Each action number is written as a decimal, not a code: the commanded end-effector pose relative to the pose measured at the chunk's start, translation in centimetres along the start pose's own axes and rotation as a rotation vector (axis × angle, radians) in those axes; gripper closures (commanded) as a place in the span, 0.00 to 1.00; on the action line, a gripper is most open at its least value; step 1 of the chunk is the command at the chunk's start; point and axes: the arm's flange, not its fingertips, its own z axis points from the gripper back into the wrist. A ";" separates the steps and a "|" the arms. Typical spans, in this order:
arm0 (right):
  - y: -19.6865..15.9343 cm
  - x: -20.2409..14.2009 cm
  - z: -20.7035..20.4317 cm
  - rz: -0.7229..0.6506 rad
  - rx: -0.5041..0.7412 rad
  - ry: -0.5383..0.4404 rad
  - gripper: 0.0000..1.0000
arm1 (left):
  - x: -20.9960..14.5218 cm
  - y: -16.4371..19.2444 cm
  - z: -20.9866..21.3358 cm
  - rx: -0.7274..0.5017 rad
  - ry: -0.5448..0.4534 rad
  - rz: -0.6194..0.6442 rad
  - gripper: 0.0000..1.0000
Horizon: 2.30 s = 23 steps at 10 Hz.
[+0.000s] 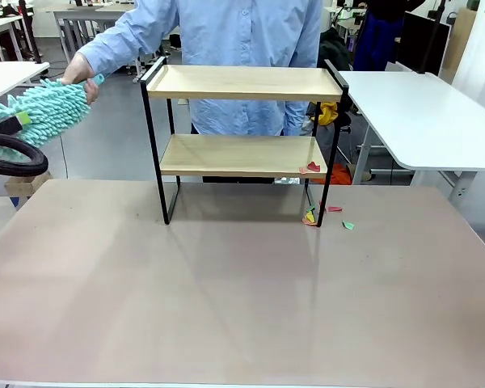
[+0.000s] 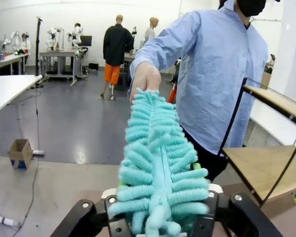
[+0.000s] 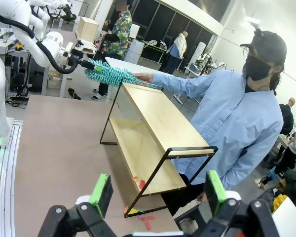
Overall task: Clean the shelf.
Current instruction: Hand the Duster back to the human.
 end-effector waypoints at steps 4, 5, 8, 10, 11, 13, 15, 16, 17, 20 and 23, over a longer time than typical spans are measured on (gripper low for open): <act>-0.2 0.0 -0.3 0.024 -0.012 -0.021 0.00 | 12.7 1.3 6.4 -0.040 -0.135 0.217 0.00; -0.2 0.0 -0.3 0.024 -0.012 -0.021 0.00 | 14.8 2.5 7.8 -0.029 -0.180 0.261 0.00; -0.2 0.0 -0.3 0.024 -0.012 -0.021 0.00 | 17.1 5.4 11.1 -0.010 -0.264 0.314 0.00; -0.2 0.0 -0.3 0.024 -0.012 -0.021 0.00 | 17.6 4.7 11.2 0.012 -0.267 0.298 0.00; -0.2 0.0 -0.3 0.024 -0.012 -0.021 0.00 | 17.6 4.7 11.2 0.012 -0.267 0.298 0.00; -0.2 0.0 -0.3 0.024 -0.012 -0.021 0.00 | 17.6 4.7 11.2 0.012 -0.267 0.298 0.00; -0.2 0.0 -0.3 0.024 -0.012 -0.021 0.00 | 17.6 4.7 11.2 0.012 -0.267 0.298 0.00; -0.2 0.0 -0.3 0.024 -0.012 -0.021 0.00 | 17.6 4.7 11.2 0.012 -0.267 0.298 0.00; -0.2 0.0 -0.3 0.024 -0.012 -0.021 0.00 | 17.6 4.7 11.2 0.012 -0.267 0.298 0.00; -0.2 0.0 -0.3 0.024 -0.012 -0.021 0.00 | 17.6 4.7 11.2 0.012 -0.267 0.298 0.00; -0.2 0.0 -0.3 0.024 -0.012 -0.021 0.00 | 17.6 4.7 11.2 0.012 -0.267 0.298 0.00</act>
